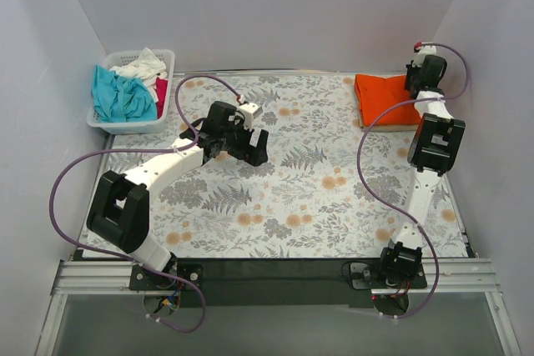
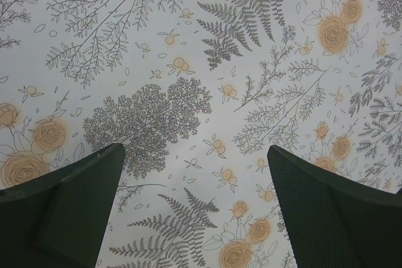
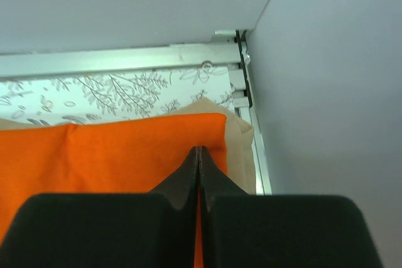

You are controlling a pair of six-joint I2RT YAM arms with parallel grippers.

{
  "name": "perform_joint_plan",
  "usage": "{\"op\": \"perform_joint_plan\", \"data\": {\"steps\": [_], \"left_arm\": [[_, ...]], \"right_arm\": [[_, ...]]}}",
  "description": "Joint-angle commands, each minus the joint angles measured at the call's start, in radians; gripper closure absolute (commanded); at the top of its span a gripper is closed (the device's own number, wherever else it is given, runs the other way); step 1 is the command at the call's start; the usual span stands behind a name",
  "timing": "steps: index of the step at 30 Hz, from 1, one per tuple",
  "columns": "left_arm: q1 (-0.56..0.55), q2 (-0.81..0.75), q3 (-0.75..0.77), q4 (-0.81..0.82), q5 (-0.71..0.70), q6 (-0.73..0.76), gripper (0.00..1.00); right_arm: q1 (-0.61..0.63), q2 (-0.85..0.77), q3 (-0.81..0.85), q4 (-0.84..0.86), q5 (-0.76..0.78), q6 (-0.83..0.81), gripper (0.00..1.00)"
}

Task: Fold and stack the t-shirts
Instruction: Neatly place the folded tshirt to the corner

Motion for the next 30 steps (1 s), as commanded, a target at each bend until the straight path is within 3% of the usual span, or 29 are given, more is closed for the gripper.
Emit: {"op": "perform_joint_plan", "data": {"steps": [1,12,15,16,19,23,25,30], "left_arm": [[0.009,0.004,0.029,0.003,0.013,-0.005,0.09],[0.02,0.012,0.049,-0.019,0.014,-0.021,0.09],[0.043,-0.005,0.056,-0.03,0.026,-0.041,0.07],[0.056,-0.011,0.065,-0.037,0.029,-0.048,0.07],[0.084,-0.029,0.088,-0.06,0.043,-0.071,0.05],[0.13,-0.062,0.134,-0.105,0.104,-0.097,0.03],[0.168,-0.072,0.154,-0.14,0.123,-0.118,0.03],[0.242,-0.059,0.265,-0.285,0.102,-0.106,0.02]], "right_arm": [[-0.002,0.031,0.02,0.051,0.038,-0.042,0.99],[-0.003,0.056,0.073,0.083,0.204,-0.131,0.96],[-0.003,0.004,0.061,0.083,0.17,-0.147,0.82],[-0.003,-0.055,0.013,0.08,0.146,-0.132,0.62],[0.016,-0.199,-0.066,0.071,0.068,-0.127,0.31],[0.055,-0.375,-0.173,-0.012,-0.001,-0.161,0.13],[0.079,-0.459,-0.174,-0.131,-0.024,-0.171,0.02],[0.141,-0.606,-0.134,-0.506,-0.1,-0.201,0.02]]}}
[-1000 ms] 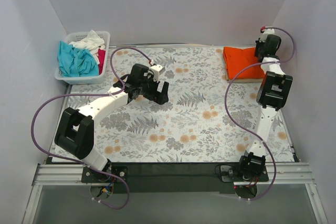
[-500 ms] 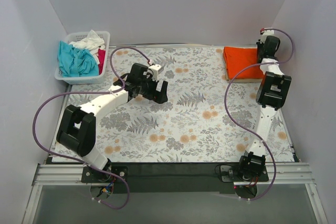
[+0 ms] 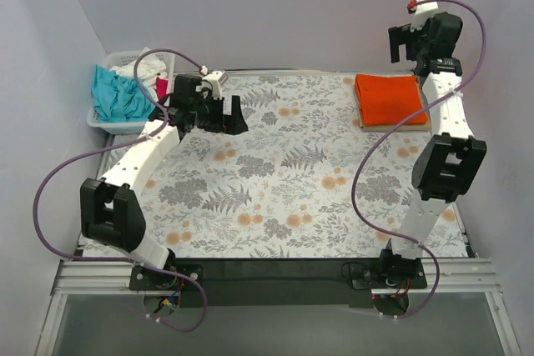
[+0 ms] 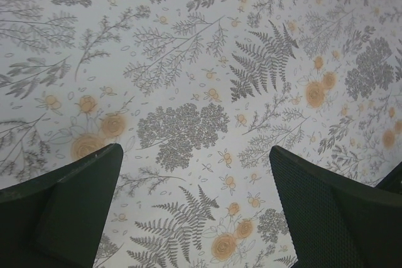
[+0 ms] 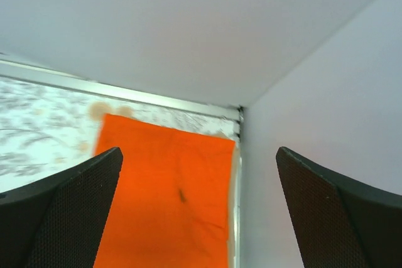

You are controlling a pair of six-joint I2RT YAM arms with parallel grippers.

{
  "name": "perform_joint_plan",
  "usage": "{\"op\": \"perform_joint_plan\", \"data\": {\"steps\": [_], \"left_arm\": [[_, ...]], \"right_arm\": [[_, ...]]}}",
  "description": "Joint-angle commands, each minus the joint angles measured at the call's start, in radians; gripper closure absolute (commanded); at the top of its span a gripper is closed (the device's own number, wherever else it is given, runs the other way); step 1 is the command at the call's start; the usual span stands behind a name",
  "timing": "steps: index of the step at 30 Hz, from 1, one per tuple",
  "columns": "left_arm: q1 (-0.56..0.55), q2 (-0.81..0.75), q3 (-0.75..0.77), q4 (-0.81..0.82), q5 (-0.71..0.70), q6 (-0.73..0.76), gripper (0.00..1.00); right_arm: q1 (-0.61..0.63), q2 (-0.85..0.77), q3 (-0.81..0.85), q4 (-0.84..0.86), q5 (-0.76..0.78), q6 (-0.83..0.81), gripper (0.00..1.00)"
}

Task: Fold and stack the t-shirts
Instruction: Neatly place the folded tshirt to the corner

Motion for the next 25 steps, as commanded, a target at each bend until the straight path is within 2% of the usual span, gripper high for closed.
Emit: {"op": "perform_joint_plan", "data": {"steps": [1,4,6,7,9,13,20,25], "left_arm": [[0.056,-0.044,0.071,-0.156,0.012,-0.001,0.02],[0.117,-0.079,0.035,-0.199,0.054,-0.001,0.02],[0.149,-0.113,0.004,-0.219,0.07,0.014,0.02],[0.154,-0.12,-0.019,-0.242,0.061,0.016,0.02],[0.166,-0.154,-0.056,-0.261,0.032,0.038,0.02],[0.171,-0.223,-0.192,-0.241,-0.056,0.089,0.02],[0.172,-0.317,-0.247,-0.226,-0.136,0.108,0.02],[0.172,-0.341,-0.268,-0.262,-0.162,0.115,0.02]], "right_arm": [[0.048,-0.118,0.033,-0.316,-0.092,-0.024,0.02],[0.09,-0.222,-0.071,-0.468,-0.125,-0.023,0.02],[0.114,-0.294,-0.177,-0.482,-0.087,-0.014,0.02],[0.131,-0.371,-0.302,-0.487,-0.087,-0.007,0.02],[0.15,-0.48,-0.419,-0.487,-0.096,-0.001,0.02],[0.15,-0.621,-0.683,-0.487,-0.179,0.036,0.02],[0.193,-0.738,-0.915,-0.484,-0.224,0.071,0.02],[0.197,-0.81,-0.972,-0.458,-0.212,0.101,0.02]]}}
